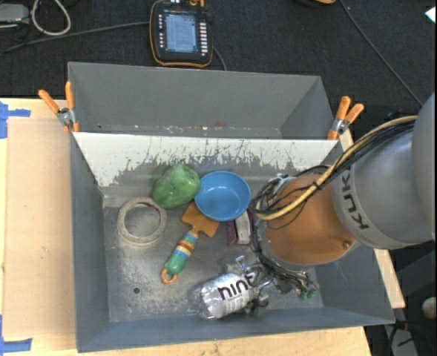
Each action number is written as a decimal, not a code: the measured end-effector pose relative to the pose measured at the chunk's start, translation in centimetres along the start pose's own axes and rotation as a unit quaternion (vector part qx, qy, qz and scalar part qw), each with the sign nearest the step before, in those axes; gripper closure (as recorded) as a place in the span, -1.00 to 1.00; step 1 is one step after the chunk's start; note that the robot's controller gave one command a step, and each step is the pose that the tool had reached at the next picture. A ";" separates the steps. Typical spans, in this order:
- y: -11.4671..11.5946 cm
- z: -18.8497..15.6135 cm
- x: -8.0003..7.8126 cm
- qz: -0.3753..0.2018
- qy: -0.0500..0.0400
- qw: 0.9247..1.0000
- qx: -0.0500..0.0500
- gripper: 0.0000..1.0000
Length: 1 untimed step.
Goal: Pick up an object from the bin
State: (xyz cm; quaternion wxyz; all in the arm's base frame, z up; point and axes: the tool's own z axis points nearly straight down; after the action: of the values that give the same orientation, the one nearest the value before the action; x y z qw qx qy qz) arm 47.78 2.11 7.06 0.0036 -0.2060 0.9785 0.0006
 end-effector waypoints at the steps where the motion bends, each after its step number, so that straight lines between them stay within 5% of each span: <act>1: 0.0 0.0 0.0 0.000 0.000 1.000 0.000 1.00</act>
Offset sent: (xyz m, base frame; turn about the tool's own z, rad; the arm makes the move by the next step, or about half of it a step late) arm -0.0001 0.0001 0.0407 -0.0006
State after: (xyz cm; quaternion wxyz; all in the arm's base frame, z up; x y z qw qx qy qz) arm 47.78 2.12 7.08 0.0035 -0.2065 0.9784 0.0006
